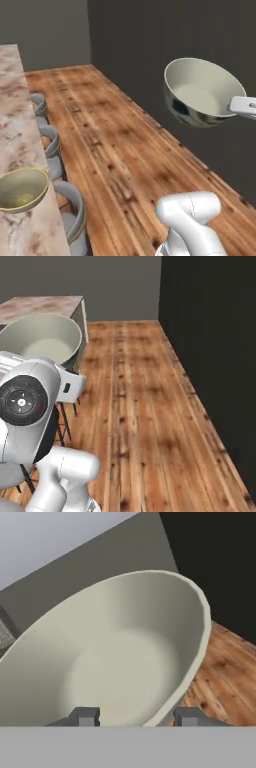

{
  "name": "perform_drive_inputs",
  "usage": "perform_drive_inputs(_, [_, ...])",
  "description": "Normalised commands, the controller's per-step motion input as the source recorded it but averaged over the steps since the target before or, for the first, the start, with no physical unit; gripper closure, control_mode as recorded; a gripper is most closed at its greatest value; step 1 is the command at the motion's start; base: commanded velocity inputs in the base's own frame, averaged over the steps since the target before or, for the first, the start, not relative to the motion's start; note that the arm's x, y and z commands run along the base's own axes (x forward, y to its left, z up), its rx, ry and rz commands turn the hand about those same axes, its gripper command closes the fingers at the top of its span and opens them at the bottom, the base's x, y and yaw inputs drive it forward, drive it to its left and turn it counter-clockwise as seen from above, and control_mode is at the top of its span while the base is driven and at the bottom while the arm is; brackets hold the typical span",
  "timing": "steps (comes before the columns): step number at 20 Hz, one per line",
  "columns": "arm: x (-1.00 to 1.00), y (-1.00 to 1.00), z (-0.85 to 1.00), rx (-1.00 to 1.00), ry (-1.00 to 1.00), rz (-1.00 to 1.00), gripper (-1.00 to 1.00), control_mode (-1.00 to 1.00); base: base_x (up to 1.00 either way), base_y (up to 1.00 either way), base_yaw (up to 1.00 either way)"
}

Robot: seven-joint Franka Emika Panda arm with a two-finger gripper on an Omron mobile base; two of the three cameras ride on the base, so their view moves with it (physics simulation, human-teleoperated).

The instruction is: Pick up the bowls from the cabinet and place each bowl in front of a stool on the dining counter.

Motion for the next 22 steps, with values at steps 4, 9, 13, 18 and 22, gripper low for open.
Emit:
perform_drive_inputs(4, [0.0,0.0,0.0,0.0,0.0,0.0,1.0,1.0,1.0,-0.09,0.63])
perform_drive_inputs(9, [0.0,0.0,0.0,0.0,0.0,0.0,1.0,1.0,1.0,-0.14,0.62])
perform_drive_inputs(13, [0.0,0.0,0.0,0.0,0.0,0.0,1.0,1.0,1.0,-0.23,0.61])
perform_drive_inputs(18, [0.0,0.0,0.0,0.0,0.0,0.0,1.0,1.0,0.84,-0.42,0.61])
perform_drive_inputs(22, [0.0,0.0,0.0,0.0,0.0,0.0,1.0,1.0,0.82,-0.35,0.59])
